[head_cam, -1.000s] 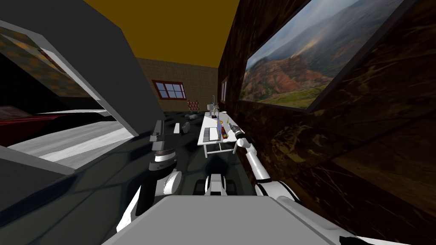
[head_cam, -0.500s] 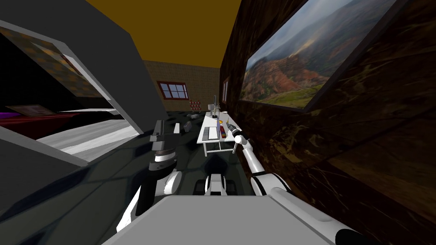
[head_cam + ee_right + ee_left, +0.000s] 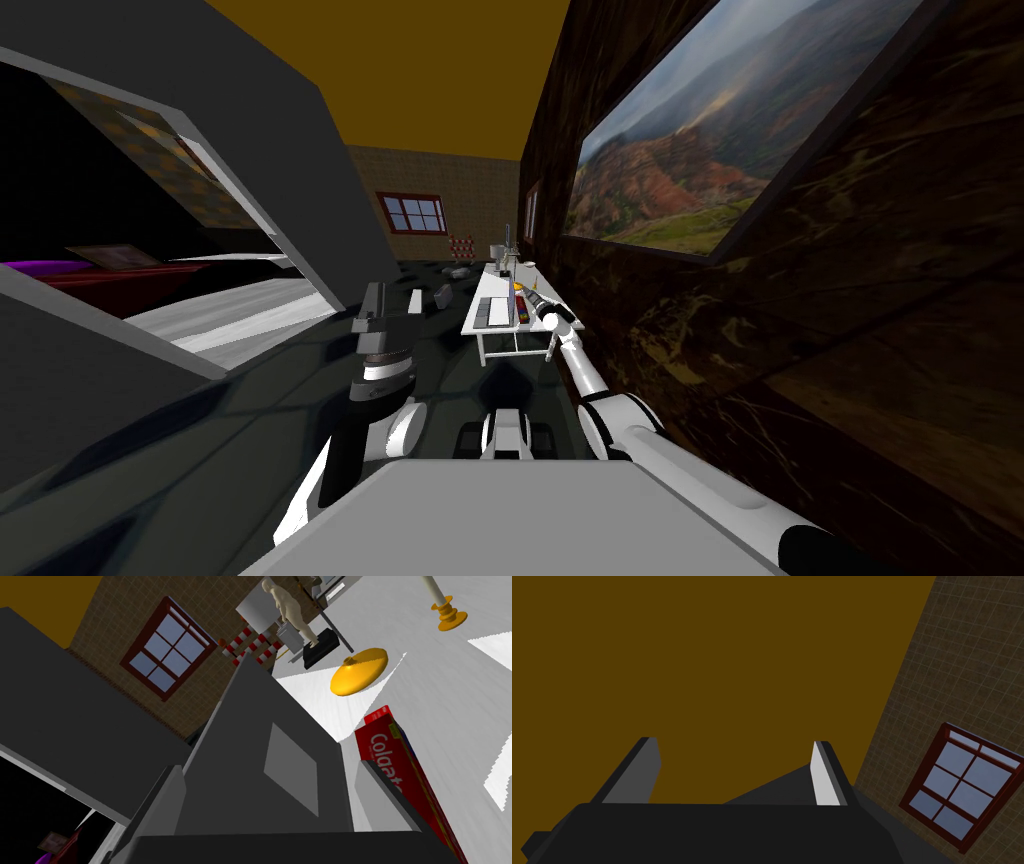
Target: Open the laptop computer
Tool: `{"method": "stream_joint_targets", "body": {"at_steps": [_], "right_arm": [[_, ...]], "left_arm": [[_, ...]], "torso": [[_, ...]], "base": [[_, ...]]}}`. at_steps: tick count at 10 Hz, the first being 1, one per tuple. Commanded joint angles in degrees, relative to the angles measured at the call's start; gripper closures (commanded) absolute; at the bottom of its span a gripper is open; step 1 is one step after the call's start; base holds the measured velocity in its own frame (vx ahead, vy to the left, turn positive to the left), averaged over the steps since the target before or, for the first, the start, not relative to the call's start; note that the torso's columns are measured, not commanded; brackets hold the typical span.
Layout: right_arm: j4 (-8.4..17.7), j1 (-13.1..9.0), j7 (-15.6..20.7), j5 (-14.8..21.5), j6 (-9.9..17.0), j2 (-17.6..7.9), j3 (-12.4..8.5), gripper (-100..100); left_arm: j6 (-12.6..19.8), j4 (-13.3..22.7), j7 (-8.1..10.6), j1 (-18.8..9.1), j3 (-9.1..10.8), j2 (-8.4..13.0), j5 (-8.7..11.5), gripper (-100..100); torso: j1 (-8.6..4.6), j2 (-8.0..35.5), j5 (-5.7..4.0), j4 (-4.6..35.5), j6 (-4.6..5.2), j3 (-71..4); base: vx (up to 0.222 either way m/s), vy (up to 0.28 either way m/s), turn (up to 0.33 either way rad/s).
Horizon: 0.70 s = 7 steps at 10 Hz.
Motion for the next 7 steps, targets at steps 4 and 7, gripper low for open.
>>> {"method": "stream_joint_targets", "body": {"at_steps": [4,7], "right_arm": [[3.07,-2.95,-4.32,-2.22,2.55,5.21,0.05,-100],[4.66,-3.87,-3.98,-3.75,1.67,4.76,0.85,-100]], "left_arm": [[0.00,0.00,0.00,0.00,0.00,0.00,0.00,0],[0.00,0.00,0.00,0.00,0.00,0.00,0.00,0]], "torso": [[-0.04,-0.02,-0.01,-0.01,0.00,-0.02],[-0.07,0.01,-0.02,0.00,0.03,0.00]], "base": [[-0.007,-0.017,0.026],[0.000,-0.004,0.002]]}}
